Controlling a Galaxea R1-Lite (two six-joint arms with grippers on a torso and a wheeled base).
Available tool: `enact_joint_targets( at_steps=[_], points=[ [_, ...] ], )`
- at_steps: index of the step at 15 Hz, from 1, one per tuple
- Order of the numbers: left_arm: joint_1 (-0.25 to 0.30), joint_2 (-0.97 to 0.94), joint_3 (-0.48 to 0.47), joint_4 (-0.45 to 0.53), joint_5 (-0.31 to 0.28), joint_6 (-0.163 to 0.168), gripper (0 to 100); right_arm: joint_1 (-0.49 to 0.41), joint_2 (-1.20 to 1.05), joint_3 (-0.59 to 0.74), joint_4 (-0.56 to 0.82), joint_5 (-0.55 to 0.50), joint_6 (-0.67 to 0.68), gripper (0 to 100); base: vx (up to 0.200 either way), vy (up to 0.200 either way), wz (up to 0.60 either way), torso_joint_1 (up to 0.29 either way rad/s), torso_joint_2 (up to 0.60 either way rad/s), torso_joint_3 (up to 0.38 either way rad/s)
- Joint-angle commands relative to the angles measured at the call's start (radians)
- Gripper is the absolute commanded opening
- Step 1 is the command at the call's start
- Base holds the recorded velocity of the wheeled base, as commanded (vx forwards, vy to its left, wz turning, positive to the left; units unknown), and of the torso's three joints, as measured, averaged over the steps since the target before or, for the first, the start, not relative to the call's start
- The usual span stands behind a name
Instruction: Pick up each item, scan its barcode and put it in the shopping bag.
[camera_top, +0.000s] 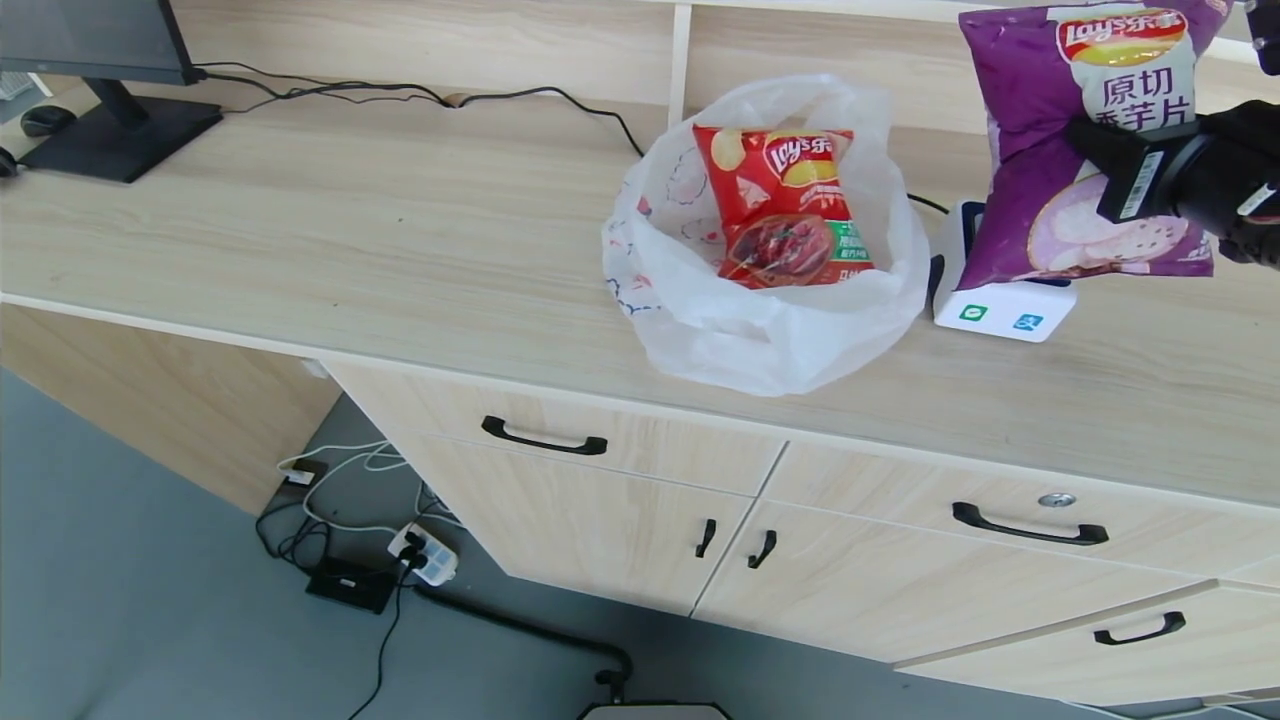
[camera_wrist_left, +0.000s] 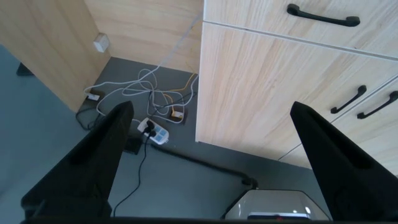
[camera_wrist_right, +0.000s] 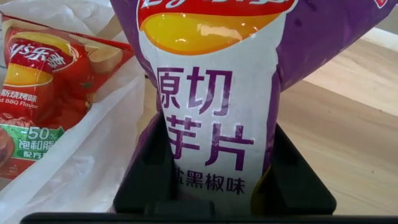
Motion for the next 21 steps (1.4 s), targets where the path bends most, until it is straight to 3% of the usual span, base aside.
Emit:
enact_joint_targets(
  at_steps=[1,4,8,14,16,19,21],
  points=[
    [0.0,0.002,0.0,0.0,0.0,-0.002,100,0.002,-0.005,-0.009,-0.001,0.0,0.006,0,0.0,0.0,0.0,0.0,0.0,0.0],
    [0.0,0.002,0.0,0.0,0.0,-0.002,100,0.019,-0.054,-0.032,0.007,0.005,0.017,0,0.0,0.0,0.0,0.0,0.0,0.0],
    [0.0,0.002,0.0,0.001,0.0,-0.002,100,0.117,-0.14,-0.042,0.076,0.004,0.081,0,0.0,0.0,0.3,0.0,0.0,0.0],
    [0.0,0.0,0.0,0.001,0.0,-0.002,100,0.1,-0.178,-0.046,0.15,0.004,0.095,0,0.0,0.0,0.6,0.002,0.0,0.002],
    [0.0,0.002,0.0,0.001,0.0,-0.002,100,0.102,-0.167,-0.045,0.16,0.007,0.103,0,0.0,0.0,0.0,0.0,0.0,0.0],
    [0.0,0.0,0.0,0.001,0.0,-0.002,100,0.096,-0.112,-0.037,0.164,-0.019,0.258,0,0.0,0.0,0.0,0.0,0.0,0.0],
    [0.0,0.002,0.0,0.001,0.0,-0.001,100,0.05,-0.081,-0.078,0.194,-0.062,0.262,0,0.0,0.0,0.0,0.0,0.0,0.0]
  ],
)
